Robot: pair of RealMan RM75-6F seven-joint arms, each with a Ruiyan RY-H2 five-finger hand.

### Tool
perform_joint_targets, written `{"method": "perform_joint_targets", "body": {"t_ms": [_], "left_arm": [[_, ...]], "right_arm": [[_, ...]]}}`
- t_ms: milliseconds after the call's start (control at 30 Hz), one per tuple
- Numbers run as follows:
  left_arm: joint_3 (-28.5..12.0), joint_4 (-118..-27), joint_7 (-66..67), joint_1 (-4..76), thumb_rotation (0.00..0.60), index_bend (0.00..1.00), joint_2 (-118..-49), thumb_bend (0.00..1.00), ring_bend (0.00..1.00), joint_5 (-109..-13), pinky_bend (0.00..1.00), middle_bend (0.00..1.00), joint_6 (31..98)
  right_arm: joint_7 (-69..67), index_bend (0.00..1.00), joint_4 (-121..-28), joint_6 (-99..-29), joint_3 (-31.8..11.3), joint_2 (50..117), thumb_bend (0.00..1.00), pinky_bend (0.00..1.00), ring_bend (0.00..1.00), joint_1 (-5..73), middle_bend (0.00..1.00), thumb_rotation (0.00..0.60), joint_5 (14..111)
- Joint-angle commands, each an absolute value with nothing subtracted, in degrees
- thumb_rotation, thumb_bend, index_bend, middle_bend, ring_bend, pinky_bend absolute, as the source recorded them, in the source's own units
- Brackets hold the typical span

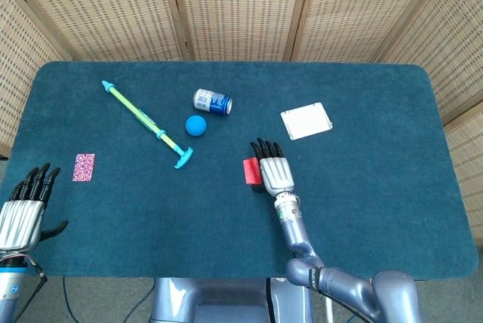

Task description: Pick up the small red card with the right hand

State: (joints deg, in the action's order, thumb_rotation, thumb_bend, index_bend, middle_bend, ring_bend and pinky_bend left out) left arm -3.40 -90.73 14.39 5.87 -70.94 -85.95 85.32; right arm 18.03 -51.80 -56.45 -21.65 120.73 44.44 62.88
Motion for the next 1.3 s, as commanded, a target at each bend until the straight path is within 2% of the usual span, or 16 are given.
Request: {"method": "perform_joint_targets", "body": {"t_ms": [33,100,167,367,500,767,1000,1167,1300], "left_arm": [[-3.43,-90.60,14.38,5.92,0.600,0.00,-71.01,0.09,0.00,-85.80,0.16,0.00,85.26],[-3.43,-90.49,14.37,5.99,0.600,0.00,-71.07,0.09,0.00,-85.74,0.16,0.00,85.21],[-3.40,-90.42,14.37,6.05,0.600,0.00,-71.12,0.09,0.00,-85.71,0.16,0.00,85.14],[-3.28,-90.41,14.35,6.06,0.600,0.00,-71.19,0.09,0.00,-85.86,0.16,0.00,85.32],[-3.09,-90.61,14.31,6.06,0.600,0.00,-71.14,0.09,0.00,-86.09,0.16,0.00,85.43],[-2.74,-91.13,14.19,5.95,0.600,0.00,-70.94,0.09,0.00,-86.87,0.16,0.00,86.04],[-2.53,-91.48,13.99,5.84,0.600,0.00,-70.77,0.09,0.00,-87.38,0.16,0.00,86.50],[-2.44,-91.66,13.91,5.80,0.600,0.00,-70.67,0.09,0.00,-87.64,0.16,0.00,86.73],[-2.35,-91.79,13.91,5.79,0.600,0.00,-70.61,0.09,0.00,-87.85,0.16,0.00,86.84]], "right_arm": [[17.10,0.01,-50.01,-55.86,-21.71,121.55,0.32,0.00,0.00,45.34,0.00,0.600,63.10],[16.28,0.02,-48.70,-55.90,-21.76,122.06,0.47,0.00,0.00,45.87,0.00,0.600,63.54],[15.59,0.03,-47.49,-56.11,-21.65,122.51,0.56,0.00,0.00,46.24,0.00,0.600,64.08],[13.85,0.05,-46.17,-57.90,-21.37,122.72,0.70,0.00,0.00,46.65,0.00,0.600,65.88],[13.03,0.06,-48.05,-61.34,-20.83,121.86,0.73,0.00,0.00,46.12,0.00,0.600,68.07],[14.31,0.07,-54.34,-65.64,-20.02,118.95,0.71,0.00,0.00,44.17,0.00,0.600,69.91],[16.89,0.06,-60.11,-66.04,-19.19,116.31,0.50,0.00,0.00,42.07,0.00,0.600,68.86],[17.91,0.06,-62.31,-66.10,-18.83,115.26,0.46,0.00,0.00,41.32,0.00,0.600,68.37],[19.04,0.06,-63.62,-66.07,-18.33,114.63,0.38,0.00,0.00,40.75,0.00,0.600,67.95]]}}
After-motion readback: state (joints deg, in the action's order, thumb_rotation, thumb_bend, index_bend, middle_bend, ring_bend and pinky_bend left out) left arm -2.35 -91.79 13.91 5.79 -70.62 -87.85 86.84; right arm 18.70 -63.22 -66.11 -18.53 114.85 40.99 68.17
